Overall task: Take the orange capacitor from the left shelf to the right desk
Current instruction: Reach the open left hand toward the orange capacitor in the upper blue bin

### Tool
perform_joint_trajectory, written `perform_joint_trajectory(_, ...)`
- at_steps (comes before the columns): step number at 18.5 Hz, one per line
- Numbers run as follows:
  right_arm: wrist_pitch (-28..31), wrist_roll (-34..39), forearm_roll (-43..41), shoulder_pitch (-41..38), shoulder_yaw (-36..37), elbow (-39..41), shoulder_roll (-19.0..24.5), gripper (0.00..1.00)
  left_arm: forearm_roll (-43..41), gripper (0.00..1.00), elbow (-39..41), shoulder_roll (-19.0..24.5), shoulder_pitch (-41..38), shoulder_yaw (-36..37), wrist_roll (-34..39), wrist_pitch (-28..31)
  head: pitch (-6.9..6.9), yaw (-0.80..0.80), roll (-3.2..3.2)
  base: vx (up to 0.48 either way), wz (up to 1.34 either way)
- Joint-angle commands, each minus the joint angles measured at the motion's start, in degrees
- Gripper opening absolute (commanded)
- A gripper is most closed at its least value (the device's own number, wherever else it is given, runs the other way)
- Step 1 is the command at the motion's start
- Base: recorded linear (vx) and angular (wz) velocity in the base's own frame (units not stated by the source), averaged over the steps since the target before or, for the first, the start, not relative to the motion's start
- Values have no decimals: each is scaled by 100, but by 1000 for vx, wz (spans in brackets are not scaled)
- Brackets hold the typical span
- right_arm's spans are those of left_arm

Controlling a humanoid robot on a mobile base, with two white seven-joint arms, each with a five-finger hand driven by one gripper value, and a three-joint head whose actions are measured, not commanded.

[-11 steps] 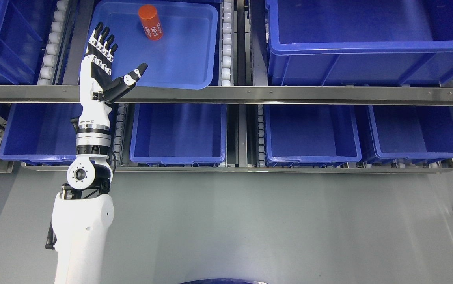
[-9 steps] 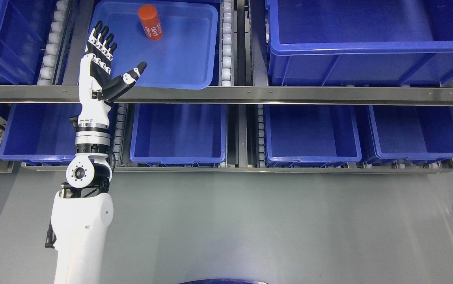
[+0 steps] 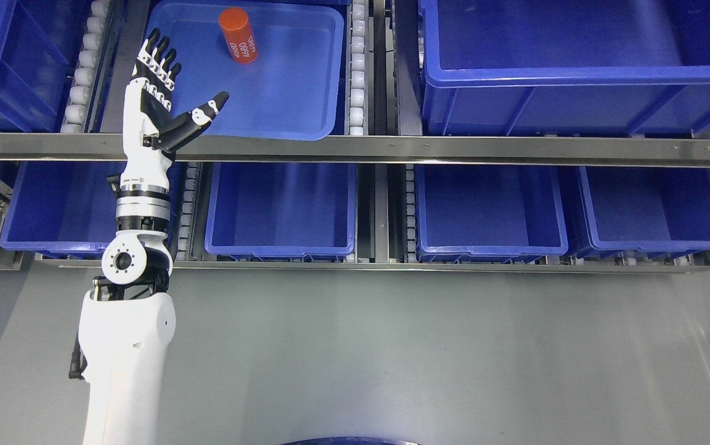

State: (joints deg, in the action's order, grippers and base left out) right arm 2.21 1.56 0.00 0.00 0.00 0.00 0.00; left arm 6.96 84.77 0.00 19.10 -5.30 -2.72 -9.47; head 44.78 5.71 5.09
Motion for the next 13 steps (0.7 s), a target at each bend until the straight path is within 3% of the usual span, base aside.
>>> perform_joint_trajectory(1,7,20,0,-193,62,132,-100,100,-300,100,-645,176,567,-41,0,323,0,0,0,0,0)
perform_joint_trajectory(13,7,20,0,-193,62,132,-100,100,-634,100,-1990,114,1332,353,-237,350,0,0,0,18,47)
